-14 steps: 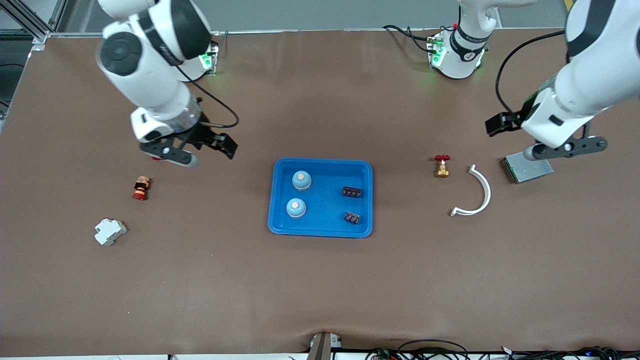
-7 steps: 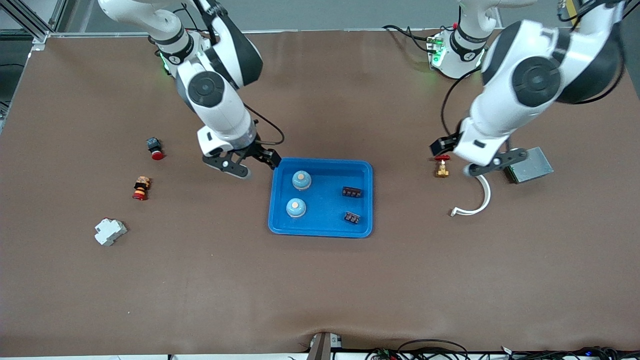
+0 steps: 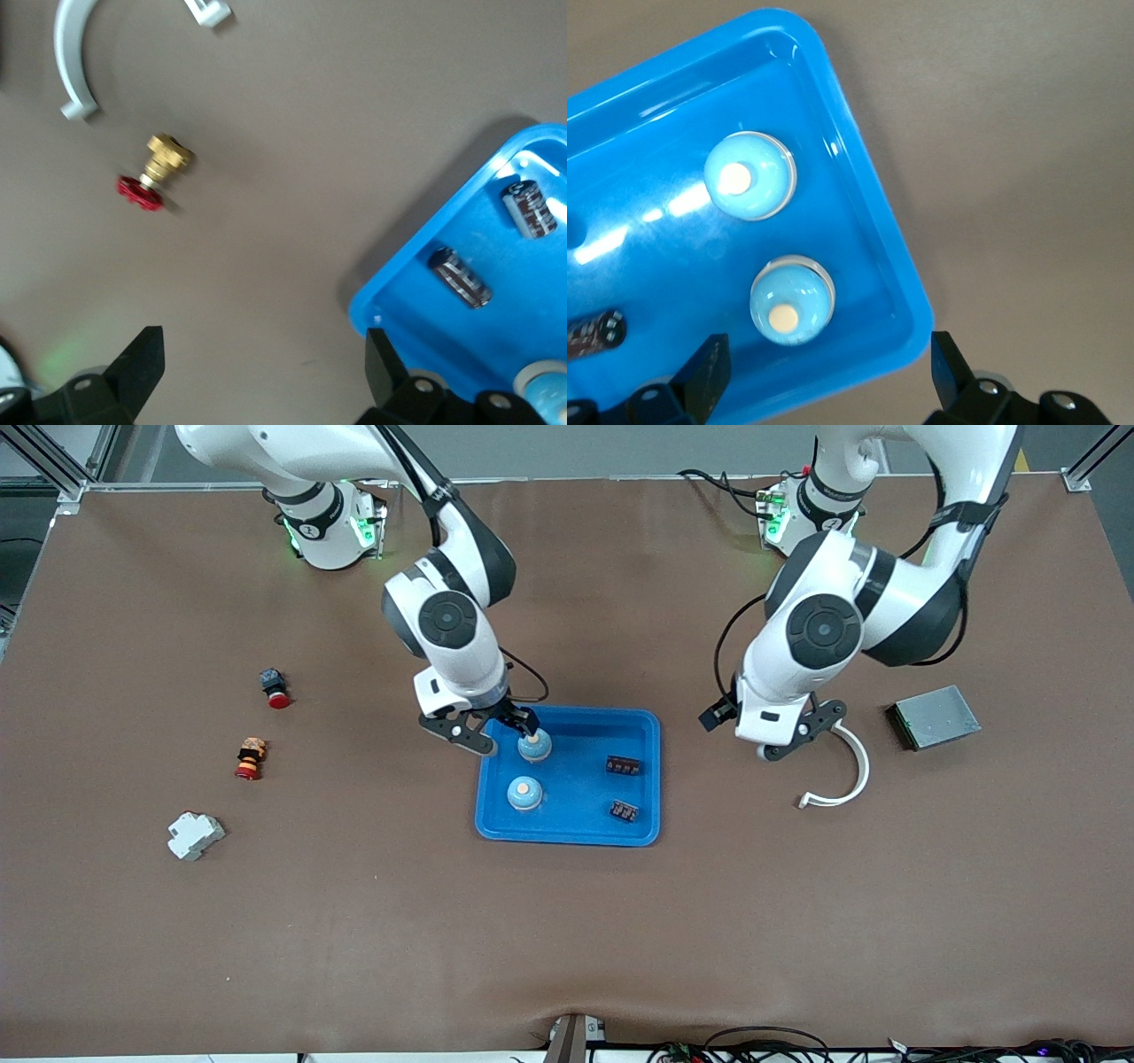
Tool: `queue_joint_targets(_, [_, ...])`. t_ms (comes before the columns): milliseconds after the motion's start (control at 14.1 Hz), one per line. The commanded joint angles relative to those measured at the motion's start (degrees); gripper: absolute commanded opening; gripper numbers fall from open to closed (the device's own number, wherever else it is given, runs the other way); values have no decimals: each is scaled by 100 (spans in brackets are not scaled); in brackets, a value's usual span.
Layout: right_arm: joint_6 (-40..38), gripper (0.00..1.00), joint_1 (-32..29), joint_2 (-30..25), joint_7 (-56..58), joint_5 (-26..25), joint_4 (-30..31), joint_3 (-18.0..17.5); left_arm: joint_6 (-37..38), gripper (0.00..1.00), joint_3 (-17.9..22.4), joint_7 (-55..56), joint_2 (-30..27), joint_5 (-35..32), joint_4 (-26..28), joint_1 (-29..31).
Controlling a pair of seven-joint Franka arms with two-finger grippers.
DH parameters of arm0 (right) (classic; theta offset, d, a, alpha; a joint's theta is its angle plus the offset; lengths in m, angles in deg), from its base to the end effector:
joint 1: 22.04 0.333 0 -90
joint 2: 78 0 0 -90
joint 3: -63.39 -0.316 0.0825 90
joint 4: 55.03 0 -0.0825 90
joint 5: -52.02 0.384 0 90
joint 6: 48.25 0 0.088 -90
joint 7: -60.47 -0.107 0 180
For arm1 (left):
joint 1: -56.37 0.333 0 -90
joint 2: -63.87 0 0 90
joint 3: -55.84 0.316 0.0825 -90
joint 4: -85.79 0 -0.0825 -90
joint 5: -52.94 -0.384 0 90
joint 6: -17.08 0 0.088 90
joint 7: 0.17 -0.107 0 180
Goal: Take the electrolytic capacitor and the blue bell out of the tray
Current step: 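Lower the right gripper onto a bell while the left gripper reaches a capacitor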
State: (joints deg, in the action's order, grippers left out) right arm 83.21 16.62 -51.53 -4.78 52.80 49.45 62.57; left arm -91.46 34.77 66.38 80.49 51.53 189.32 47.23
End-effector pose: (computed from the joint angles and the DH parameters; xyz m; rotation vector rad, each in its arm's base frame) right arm 0.5002 0.4116 0.2836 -3.0420 0.7127 0.0120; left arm 0.5319 -0.2922 0.3789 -2.8970 -0.9421 0.2787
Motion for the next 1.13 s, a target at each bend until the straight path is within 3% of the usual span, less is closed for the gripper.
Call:
queue_joint_targets(0, [177,100,141,524,-392,-272,-385,73,-613,100,7,865,375,-26,26,-228])
queue_joint_targets(284, [459,100,151,771,-480,-263,-403,73,-1212,100,-2,2305,964,-614,53,-545])
queue_joint_targets(780, [811,100,317,1097,-717,-254,-482,73,-2179,100,7,3643,1703,-799,-69,-738])
queue_joint_targets(1064, [811,100,361,1237,-752,-245,-587,73,-2215,100,42,4724,2151,-817,-648,-975])
